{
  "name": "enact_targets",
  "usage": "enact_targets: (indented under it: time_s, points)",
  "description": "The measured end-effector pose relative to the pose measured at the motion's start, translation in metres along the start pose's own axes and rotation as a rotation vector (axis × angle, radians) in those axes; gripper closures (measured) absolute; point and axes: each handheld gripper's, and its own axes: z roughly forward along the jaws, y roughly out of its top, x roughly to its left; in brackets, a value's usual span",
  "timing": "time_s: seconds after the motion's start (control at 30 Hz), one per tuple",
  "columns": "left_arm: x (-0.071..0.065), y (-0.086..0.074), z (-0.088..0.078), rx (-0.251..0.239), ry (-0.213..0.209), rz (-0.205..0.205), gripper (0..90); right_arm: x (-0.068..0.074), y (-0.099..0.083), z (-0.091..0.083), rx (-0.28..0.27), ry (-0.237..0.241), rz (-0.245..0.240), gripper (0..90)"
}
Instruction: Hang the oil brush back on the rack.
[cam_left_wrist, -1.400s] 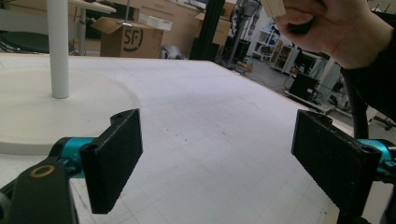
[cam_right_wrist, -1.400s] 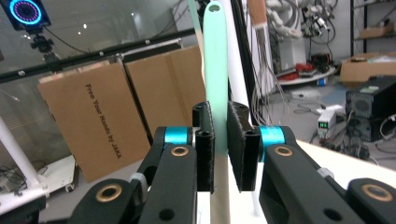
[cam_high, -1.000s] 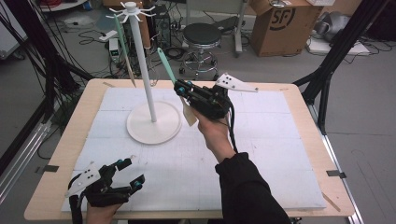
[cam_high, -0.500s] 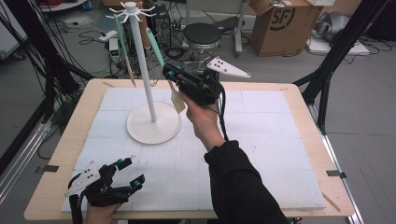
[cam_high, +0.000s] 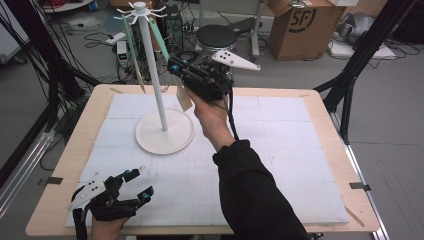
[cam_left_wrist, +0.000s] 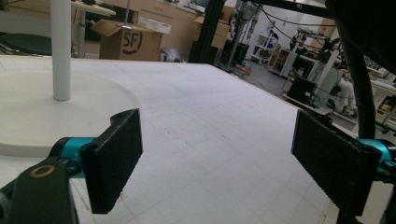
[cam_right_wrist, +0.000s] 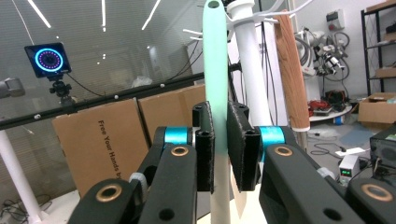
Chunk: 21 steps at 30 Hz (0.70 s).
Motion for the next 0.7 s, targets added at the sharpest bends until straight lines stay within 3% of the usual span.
enact_targets:
  time_s: [0.23, 0.7]
  points:
    - [-0.001, 0.000, 0.000, 0.001, -0.001, 0.002, 17.0, 0.001, -0.001, 0.001, 0.009, 0.005, -0.001, 82.2]
    - [0.000, 0.000, -0.001, -0.003, -0.003, 0.002, 17.0, -0.004, -0.003, 0.016, 0.044, -0.030, 0.002, 82.2]
